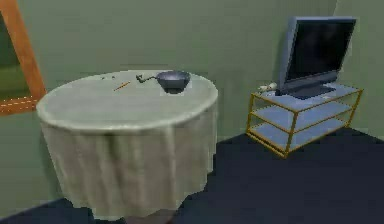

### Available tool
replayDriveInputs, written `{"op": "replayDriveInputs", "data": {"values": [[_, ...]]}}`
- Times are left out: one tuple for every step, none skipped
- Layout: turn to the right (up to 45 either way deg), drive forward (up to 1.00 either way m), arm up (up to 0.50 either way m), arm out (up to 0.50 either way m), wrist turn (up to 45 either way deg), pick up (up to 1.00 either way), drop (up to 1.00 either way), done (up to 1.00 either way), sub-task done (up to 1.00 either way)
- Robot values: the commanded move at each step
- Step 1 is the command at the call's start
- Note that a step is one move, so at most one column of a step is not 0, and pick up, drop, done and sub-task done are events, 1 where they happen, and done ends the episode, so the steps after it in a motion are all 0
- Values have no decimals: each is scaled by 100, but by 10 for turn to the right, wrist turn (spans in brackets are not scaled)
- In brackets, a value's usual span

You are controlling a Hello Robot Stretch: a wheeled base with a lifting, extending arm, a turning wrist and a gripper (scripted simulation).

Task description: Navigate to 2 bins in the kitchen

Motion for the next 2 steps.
{"op": "replayDriveInputs", "data": {"values": [[-450, 0, 0, 0, 0, 0, 0, 0, 0], [-180, 0, 0, 0, 0, 0, 0, 0, 0]]}}
